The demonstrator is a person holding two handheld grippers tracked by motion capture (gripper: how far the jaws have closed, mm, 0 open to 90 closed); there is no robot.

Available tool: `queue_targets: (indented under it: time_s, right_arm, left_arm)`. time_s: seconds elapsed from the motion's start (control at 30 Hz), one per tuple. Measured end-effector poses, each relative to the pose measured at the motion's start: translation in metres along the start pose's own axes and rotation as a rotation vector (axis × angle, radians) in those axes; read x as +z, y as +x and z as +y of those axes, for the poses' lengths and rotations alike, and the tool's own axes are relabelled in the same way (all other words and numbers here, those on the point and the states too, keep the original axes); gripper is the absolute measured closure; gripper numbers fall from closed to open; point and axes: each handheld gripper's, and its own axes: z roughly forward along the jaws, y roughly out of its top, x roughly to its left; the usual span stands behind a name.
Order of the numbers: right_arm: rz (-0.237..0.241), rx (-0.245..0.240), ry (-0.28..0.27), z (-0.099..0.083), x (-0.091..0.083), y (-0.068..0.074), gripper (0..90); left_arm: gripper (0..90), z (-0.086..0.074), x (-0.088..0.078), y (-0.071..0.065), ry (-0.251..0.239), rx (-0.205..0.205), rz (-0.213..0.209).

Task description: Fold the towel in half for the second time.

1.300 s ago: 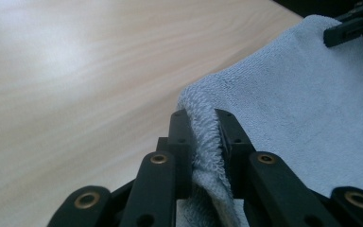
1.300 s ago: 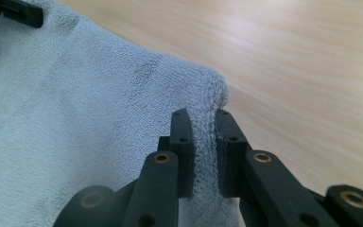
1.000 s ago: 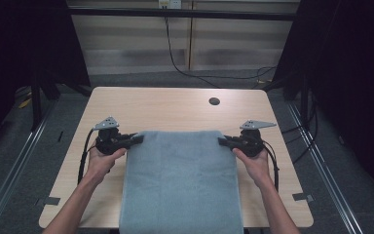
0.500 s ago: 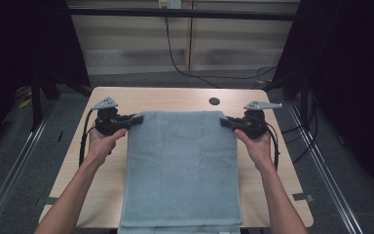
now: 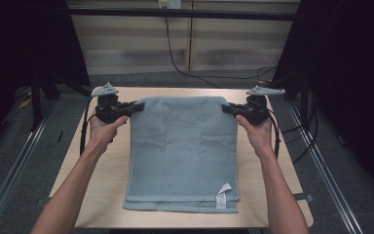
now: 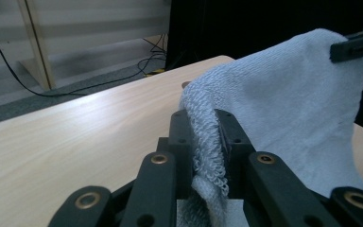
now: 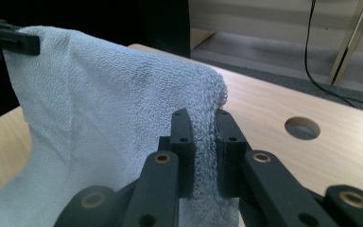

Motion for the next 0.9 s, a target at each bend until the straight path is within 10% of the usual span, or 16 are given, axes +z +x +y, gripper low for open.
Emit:
queue_targets:
  time_s: [0.23, 0.9]
  right_arm:
    - [-0.004, -0.013, -0.030, 0.011, -0.006, 0.002, 81.4]
    - [0.082, -0.056, 0.088, -0.091, -0.037, 0.042, 80.8]
  left_arm:
    - [78.6, 0.010, -0.001, -0.006, -0.005, 0.039, 0.011]
    - [77.9, -0.096, -0.041, -0.056, 0.072, 0.091, -0.079]
